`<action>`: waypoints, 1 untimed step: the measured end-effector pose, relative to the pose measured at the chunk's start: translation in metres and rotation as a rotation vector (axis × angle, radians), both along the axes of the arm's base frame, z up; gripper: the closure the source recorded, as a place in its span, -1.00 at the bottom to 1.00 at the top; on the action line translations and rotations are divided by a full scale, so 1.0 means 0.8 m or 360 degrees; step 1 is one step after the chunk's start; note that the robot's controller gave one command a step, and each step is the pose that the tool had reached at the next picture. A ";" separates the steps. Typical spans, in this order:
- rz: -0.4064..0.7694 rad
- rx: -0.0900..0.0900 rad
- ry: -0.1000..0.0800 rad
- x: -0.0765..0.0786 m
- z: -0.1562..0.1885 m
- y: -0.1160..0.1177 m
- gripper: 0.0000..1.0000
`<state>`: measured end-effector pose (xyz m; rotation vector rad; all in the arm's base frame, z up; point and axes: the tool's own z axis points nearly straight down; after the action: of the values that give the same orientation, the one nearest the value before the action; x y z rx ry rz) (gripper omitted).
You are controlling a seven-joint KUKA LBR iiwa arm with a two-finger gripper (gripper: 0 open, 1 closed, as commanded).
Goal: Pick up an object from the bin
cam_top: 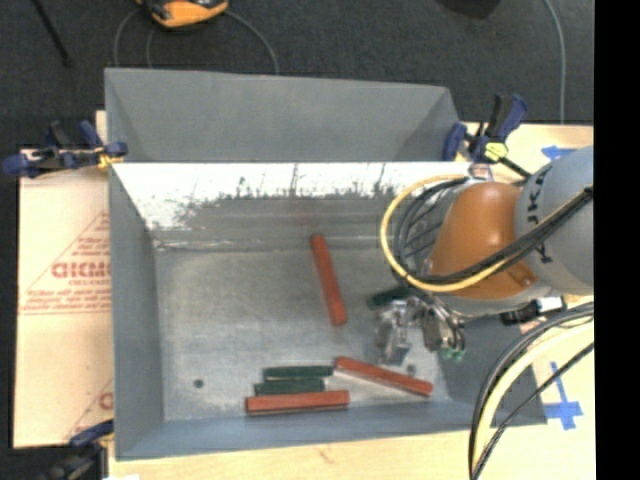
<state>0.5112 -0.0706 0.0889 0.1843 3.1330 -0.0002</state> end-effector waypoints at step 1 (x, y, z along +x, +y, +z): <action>0.0000 -0.0001 0.0005 -0.005 -0.006 -0.028 1.00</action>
Offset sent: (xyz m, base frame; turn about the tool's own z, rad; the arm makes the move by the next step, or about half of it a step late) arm 0.0880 -0.0271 0.0087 0.0755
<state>0.5076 -0.0932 0.0840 0.1842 3.1361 -0.0019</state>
